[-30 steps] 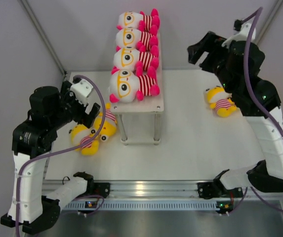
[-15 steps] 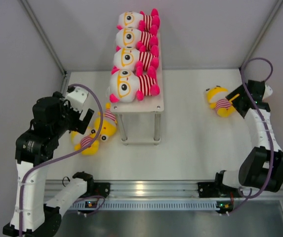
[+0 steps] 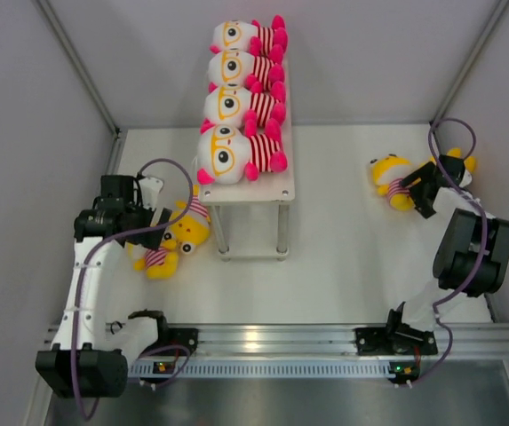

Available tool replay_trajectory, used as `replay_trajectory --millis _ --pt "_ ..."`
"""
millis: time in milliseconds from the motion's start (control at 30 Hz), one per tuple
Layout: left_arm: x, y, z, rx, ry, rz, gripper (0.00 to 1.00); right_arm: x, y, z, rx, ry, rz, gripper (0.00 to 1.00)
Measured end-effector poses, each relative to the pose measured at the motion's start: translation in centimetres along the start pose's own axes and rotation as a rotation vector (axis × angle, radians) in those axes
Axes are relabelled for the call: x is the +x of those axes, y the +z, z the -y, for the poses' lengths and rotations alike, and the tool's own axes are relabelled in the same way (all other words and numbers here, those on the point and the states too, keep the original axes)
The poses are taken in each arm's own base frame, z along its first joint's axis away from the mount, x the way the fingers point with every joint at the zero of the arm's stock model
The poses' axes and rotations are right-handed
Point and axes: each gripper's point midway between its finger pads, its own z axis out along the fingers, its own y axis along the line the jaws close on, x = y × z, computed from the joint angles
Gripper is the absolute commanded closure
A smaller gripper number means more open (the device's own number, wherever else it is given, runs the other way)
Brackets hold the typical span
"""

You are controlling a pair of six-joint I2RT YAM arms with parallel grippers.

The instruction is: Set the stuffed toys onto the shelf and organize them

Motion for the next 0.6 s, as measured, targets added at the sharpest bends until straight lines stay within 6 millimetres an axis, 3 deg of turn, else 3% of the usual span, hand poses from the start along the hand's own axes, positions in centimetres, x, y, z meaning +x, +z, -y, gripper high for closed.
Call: replay_trajectory --millis 67,167,200,233,267,333,500,567,600 --pt "0.4 1.0 -0.7 -0.001 -0.061 -0.026 0.03 0.7 1.2 0.4 0.009 0.013 -0.022 0.2" --pt "0.6 1.9 -1.8 0.001 -0.151 -0.031 0.04 1.3 2.4 0.6 0.006 0.02 -0.04 0.35" --pt "0.6 2.1 -2.0 0.003 -0.173 -0.029 0.04 1.3 2.6 0.5 0.0 0.02 -0.041 0.55" --pt "0.7 2.2 -2.3 0.002 -0.192 -0.03 0.04 1.2 2.9 0.3 -0.008 0.015 -0.041 0.66" --pt "0.7 2.2 -2.6 -0.001 -0.209 -0.028 0.04 1.0 3.2 0.0 -0.021 0.018 -0.032 0.84" --pt "0.8 2.3 -2.9 -0.004 -0.233 -0.024 0.04 0.5 3.3 -0.5 -0.041 0.017 -0.011 0.98" --pt "0.7 2.4 -3.2 0.002 -0.269 -0.012 0.05 0.1 3.0 -1.6 -0.077 -0.044 0.001 1.0" --pt "0.7 2.5 -3.3 0.008 -0.282 -0.012 0.05 -0.4 2.5 -3.3 -0.114 -0.122 -0.003 1.0" --pt "0.7 2.5 -3.4 0.013 -0.29 -0.013 0.05 -0.6 1.9 -5.1 -0.156 -0.183 -0.009 1.0"
